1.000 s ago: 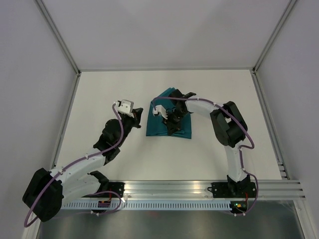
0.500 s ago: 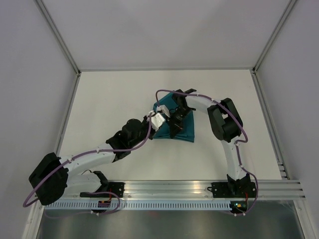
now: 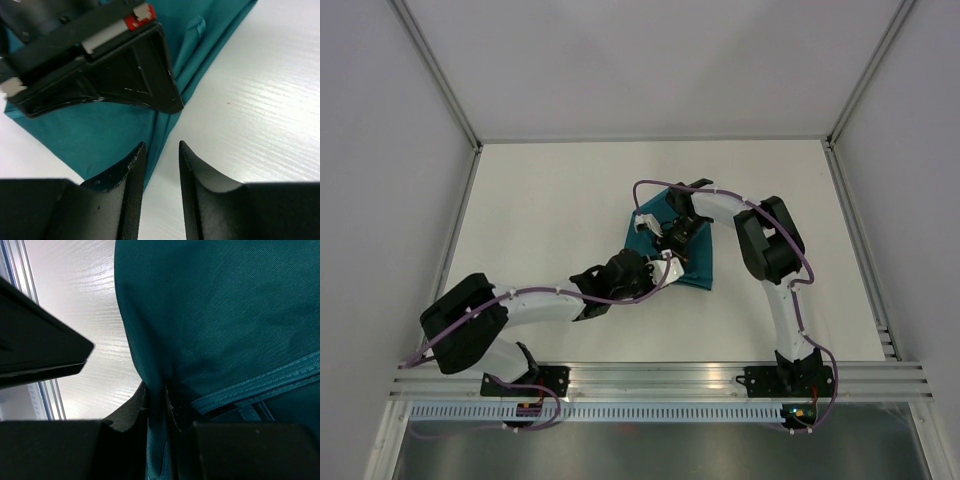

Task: Fold the napkin, place the utensils inside, and roll it up
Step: Roll the napkin at the center of the board.

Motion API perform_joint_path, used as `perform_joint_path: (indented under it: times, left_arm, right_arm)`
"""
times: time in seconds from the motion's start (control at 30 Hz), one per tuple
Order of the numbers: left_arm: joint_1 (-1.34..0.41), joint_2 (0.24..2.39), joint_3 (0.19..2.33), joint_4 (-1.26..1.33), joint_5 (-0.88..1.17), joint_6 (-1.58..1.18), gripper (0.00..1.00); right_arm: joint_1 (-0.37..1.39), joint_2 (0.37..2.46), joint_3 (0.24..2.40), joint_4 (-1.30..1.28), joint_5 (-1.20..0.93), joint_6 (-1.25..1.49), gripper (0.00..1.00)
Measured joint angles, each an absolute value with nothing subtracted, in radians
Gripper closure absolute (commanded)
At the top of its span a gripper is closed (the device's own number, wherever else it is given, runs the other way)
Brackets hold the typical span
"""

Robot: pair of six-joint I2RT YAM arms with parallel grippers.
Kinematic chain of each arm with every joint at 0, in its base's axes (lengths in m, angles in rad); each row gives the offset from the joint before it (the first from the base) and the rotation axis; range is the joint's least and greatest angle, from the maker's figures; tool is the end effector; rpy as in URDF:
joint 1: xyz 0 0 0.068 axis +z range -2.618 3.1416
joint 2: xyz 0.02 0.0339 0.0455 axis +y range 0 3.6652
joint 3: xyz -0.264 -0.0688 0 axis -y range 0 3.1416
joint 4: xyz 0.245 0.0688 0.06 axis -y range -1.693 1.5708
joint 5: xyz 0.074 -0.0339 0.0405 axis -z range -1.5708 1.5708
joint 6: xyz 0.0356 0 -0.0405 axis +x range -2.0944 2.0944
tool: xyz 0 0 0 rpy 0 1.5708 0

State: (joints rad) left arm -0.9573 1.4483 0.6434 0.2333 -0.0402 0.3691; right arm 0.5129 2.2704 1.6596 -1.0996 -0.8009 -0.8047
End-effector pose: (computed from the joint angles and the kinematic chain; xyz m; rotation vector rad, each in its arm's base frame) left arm 0.1698 -0.2387 0.1813 1.3092 1.7142 -0.2997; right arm 0.3459 0.2241 0.1263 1.6916 -2.3240 -1.2326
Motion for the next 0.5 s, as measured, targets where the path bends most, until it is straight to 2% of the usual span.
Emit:
perform_joint_path:
  times: [0.5]
  left_arm:
    - [-0.984,1.576,0.665,0.295,-0.037,0.463,0.56]
  right_arm:
    - [0.508,2.287,1.679,-1.12,-0.812,-0.796,0.92]
